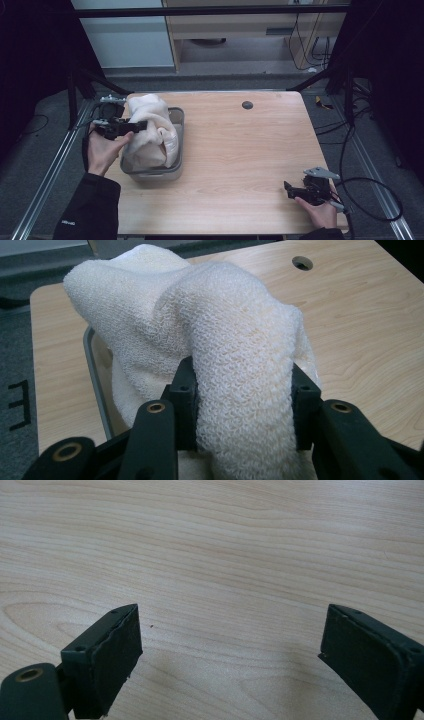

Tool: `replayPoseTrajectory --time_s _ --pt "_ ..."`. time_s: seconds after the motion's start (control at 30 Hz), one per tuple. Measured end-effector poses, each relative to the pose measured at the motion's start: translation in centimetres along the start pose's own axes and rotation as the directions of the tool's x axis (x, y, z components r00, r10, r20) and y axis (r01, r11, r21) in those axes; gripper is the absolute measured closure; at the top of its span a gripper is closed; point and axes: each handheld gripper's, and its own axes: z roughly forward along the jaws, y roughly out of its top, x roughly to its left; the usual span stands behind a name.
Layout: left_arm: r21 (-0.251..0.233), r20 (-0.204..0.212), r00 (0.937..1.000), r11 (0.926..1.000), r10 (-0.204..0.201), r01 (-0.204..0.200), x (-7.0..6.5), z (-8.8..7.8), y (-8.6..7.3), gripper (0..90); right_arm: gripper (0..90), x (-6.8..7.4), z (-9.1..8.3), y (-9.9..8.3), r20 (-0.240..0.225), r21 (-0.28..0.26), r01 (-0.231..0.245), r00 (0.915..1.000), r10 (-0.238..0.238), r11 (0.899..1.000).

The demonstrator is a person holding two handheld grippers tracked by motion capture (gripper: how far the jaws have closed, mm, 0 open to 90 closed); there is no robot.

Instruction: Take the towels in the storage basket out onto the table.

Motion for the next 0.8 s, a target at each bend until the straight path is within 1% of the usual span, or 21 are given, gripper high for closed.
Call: replayPoseTrajectory --time_s 0.27,0.37,0.47,0.63,0.7,0.8 --pt "-0.013 -0.004 0.9999 0.9999 0.011 -0.011 -0.2 -1.3 0.9 58.6 9.4 0.0 0.0 0.0 0.0 0.001 0.0 1.0 0.0 1.0" --pt "-0.018 0.005 0.9999 0.9997 0.014 -0.013 -0.3 -1.7 1.2 58.5 9.4 0.0 0.0 0.0 -0.001 0.001 0.0 1.0 0.0 1.0" --pt "-0.022 0.014 0.9996 0.9994 0.026 -0.026 -0.6 -2.1 1.4 58.5 9.4 0.0 0.0 0.0 -0.001 0.001 -0.001 1.0 0.001 1.0" --pt "-0.032 0.014 0.9989 0.9985 0.045 -0.045 -1.1 -3.0 1.9 58.5 9.4 0.0 0.0 0.0 0.0 -0.001 -0.002 1.0 0.002 1.0" --pt "-0.046 0.016 0.9984 0.9975 0.054 -0.053 -1.4 -3.6 2.2 58.5 9.3 0.0 0.0 0.0 0.001 -0.002 -0.005 1.0 0.005 1.0" --pt "-0.051 0.021 0.998 0.997 0.059 -0.058 -1.6 -4.0 2.3 58.5 9.3 0.0 0.0 0.0 0.001 -0.002 -0.005 1.0 0.005 1.0"
